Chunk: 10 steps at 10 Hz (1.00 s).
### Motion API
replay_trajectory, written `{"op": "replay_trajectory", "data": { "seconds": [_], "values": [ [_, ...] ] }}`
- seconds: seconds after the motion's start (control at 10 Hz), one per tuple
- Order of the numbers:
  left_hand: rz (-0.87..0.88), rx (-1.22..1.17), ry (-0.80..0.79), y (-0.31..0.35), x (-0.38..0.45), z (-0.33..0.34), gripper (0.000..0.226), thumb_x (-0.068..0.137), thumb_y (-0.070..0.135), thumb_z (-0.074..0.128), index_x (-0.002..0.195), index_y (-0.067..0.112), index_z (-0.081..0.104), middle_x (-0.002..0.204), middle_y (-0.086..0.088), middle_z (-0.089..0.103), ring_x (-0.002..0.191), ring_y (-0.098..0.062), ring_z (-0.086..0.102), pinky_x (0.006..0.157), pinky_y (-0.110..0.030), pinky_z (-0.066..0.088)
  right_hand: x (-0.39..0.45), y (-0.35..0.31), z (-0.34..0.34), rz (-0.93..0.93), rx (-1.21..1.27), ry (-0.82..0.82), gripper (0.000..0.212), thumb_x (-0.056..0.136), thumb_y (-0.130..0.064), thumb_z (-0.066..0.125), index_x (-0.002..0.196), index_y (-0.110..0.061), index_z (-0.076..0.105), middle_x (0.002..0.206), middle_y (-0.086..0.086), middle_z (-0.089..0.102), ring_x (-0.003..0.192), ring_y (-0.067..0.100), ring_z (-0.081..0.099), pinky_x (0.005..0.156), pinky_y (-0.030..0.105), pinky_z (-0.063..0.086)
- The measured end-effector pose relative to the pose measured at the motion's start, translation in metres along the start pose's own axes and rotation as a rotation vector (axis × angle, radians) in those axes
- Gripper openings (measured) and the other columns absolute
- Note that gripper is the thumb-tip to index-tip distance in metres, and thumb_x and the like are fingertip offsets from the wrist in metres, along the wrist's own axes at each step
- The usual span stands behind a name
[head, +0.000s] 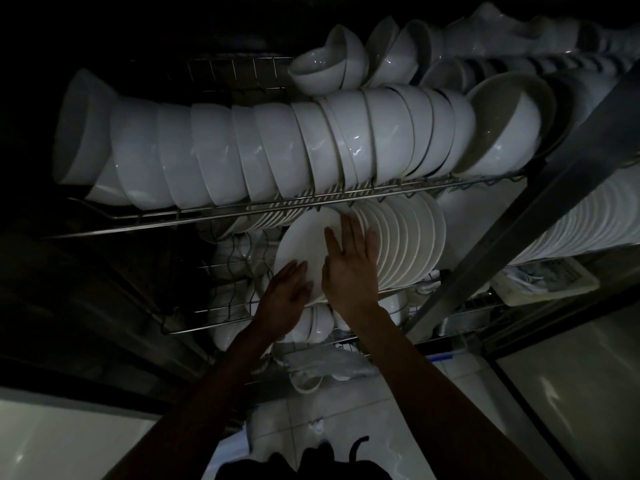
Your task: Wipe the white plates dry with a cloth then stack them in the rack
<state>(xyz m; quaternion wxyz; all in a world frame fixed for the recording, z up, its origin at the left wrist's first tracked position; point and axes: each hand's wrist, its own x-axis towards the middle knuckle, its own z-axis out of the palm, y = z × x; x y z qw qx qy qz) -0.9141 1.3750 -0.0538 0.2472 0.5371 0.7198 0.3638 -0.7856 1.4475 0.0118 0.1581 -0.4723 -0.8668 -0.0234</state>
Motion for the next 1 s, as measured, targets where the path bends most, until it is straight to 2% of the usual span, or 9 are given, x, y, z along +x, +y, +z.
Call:
{"op": "replay_trajectory", "data": {
  "seconds": [0.1,0.2,0.4,0.6,0.8,1.0],
  "values": [
    [-0.004,0.017,0.010,0.003,-0.004,0.000,0.046,0.102,0.019,0.056,0.146,0.009,0.048,0.156,-0.012,0.039,0.147,-0.022,0.031,0.121,-0.031,0.023,-0.002,0.002,0.000,-0.023,0.010,0.003,0.062,0.091,-0.023,0.058,0.150,-0.011,0.042,0.162,0.023,0.022,0.153,0.035,0.012,0.121,0.048,-0.013],
    [0.009,0.056,0.004,0.002,-0.006,-0.002,0.046,0.101,0.020,0.057,0.146,0.011,0.049,0.155,-0.010,0.040,0.146,-0.023,0.033,0.120,-0.030,0.025,-0.005,0.003,-0.001,-0.046,0.008,0.019,0.060,0.089,-0.024,0.061,0.146,-0.011,0.048,0.161,0.023,0.025,0.152,0.038,0.017,0.123,0.052,-0.002],
    [0.037,0.074,-0.045,0.004,-0.007,-0.010,0.040,0.099,0.017,0.060,0.139,0.010,0.058,0.147,-0.011,0.051,0.138,-0.028,0.045,0.114,-0.044,0.036,-0.007,0.010,0.001,-0.078,0.038,0.036,0.055,0.090,-0.024,0.061,0.142,-0.007,0.053,0.159,0.025,0.029,0.149,0.041,0.023,0.122,0.058,0.014],
    [0.114,0.227,-0.100,0.007,-0.013,-0.025,0.042,0.099,0.016,0.057,0.140,0.012,0.056,0.143,-0.009,0.056,0.131,-0.027,0.052,0.111,-0.040,0.039,-0.014,0.010,-0.001,-0.079,0.025,0.028,0.053,0.096,-0.028,0.056,0.145,-0.008,0.049,0.161,0.024,0.024,0.151,0.040,0.019,0.123,0.055,0.013],
    [0.079,0.294,-0.064,0.005,-0.028,-0.045,0.047,0.097,0.025,0.059,0.144,0.018,0.053,0.143,-0.006,0.057,0.129,-0.025,0.052,0.107,-0.033,0.042,-0.028,-0.002,-0.005,-0.051,0.051,0.035,0.054,0.093,-0.022,0.062,0.144,-0.007,0.051,0.161,0.023,0.025,0.150,0.043,0.020,0.123,0.056,0.014],
    [0.131,0.339,-0.018,-0.007,-0.046,-0.073,0.046,0.097,0.032,0.059,0.141,0.020,0.056,0.136,-0.005,0.063,0.123,-0.025,0.058,0.103,-0.038,0.046,-0.049,-0.041,-0.011,-0.080,0.087,0.123,0.051,0.089,-0.015,0.066,0.138,-0.006,0.057,0.153,0.024,0.040,0.143,0.045,0.034,0.117,0.058,0.028]
  ]
}}
